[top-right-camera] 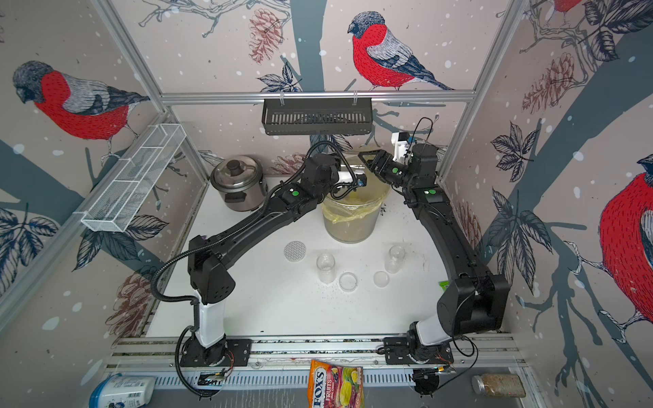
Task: Empty moldy rice from jars
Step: Pour the moldy rice from the jar into the trash bin.
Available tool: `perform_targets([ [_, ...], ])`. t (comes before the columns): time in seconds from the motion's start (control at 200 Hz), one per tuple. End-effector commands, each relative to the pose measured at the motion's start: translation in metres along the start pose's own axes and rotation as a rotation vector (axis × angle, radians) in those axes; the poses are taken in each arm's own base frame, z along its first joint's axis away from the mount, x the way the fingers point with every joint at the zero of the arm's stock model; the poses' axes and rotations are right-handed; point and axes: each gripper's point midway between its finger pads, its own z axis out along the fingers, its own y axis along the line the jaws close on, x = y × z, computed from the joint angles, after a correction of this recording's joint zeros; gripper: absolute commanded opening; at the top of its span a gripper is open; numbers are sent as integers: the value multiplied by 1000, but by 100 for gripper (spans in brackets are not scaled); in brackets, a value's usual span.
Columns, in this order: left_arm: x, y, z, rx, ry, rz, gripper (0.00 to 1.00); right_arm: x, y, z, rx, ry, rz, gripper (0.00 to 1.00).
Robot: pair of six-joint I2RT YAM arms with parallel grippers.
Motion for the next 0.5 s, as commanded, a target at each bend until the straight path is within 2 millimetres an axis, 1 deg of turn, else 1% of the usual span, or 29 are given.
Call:
perform_targets([
  [0.0,-1,12,-1,-43,-7,-4,21,-5,18,1,-63,-10,-34,64],
  [0.24,-1,9,3,-40,-6,0,21,5,15,4,-75,38,-25,62],
  [0.39,-1,9,6,-42,-2,9,21,17,12,10,-101,96,-6,59],
  [0.425,-2,10,6,-44,-2,13,21,19,10,11,-102,100,-2,57],
  [0.495,-1,10,7,-46,1,19,20,19,11,13,-114,103,-3,49],
])
